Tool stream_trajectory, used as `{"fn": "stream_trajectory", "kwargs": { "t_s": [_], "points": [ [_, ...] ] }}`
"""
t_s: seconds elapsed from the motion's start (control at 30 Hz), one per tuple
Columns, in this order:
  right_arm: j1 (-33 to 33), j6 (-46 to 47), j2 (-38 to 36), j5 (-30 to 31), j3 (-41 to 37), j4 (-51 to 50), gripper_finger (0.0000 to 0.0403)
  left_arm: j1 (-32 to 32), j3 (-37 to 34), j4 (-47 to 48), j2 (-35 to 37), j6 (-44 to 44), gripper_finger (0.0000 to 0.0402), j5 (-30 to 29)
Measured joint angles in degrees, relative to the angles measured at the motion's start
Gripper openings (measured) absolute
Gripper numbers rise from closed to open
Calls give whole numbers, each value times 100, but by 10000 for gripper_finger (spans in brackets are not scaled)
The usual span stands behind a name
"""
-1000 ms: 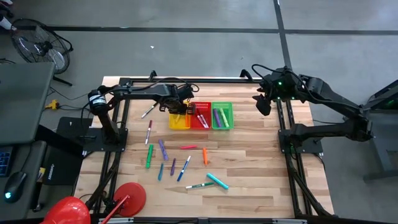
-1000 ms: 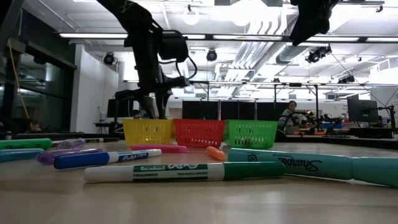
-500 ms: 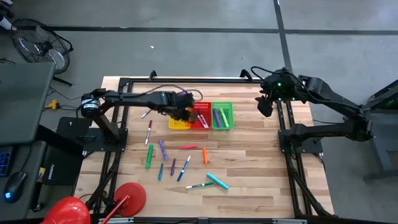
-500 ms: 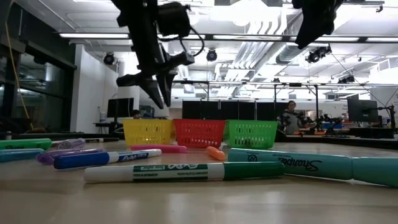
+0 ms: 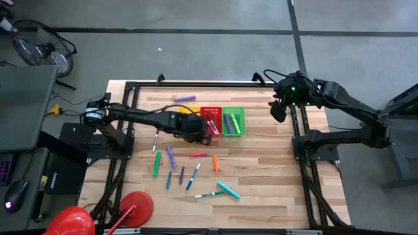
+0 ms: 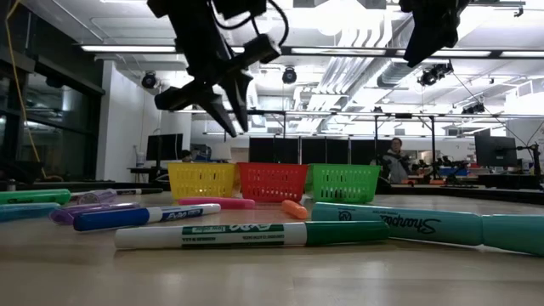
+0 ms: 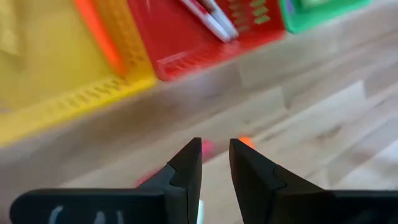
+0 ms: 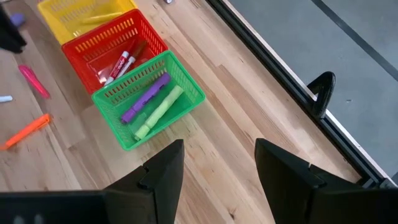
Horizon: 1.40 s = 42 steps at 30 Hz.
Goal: Pick & Place Markers
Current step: Put the orange pen into the yellow bin
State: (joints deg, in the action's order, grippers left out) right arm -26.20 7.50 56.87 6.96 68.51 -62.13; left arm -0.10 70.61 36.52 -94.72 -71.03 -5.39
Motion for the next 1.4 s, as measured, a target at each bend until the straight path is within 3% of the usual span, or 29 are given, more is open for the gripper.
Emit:
{"fn": "stream_trajectory", "kwargs": {
  "t_s": [0.23, 0.87, 1.03, 1.2, 1.4],
  "points": [
    [0, 19, 1, -4, 0, 0, 186, -194, 0, -476, -4, -401, 81, -371],
    [0, 108, 2, -138, 0, -15, 186, -181, 0, -1445, -216, -21, 83, -85],
    [0, 141, 2, -140, 0, -22, 186, -181, 38, -2012, -504, 47, 124, 363],
    [0, 148, 2, -175, 0, -132, 186, -181, 24, -1922, -528, -196, 177, 568],
    [0, 287, 2, -144, 0, -212, 186, -358, 96, -1147, -549, -406, 182, 443]
  ]
}}
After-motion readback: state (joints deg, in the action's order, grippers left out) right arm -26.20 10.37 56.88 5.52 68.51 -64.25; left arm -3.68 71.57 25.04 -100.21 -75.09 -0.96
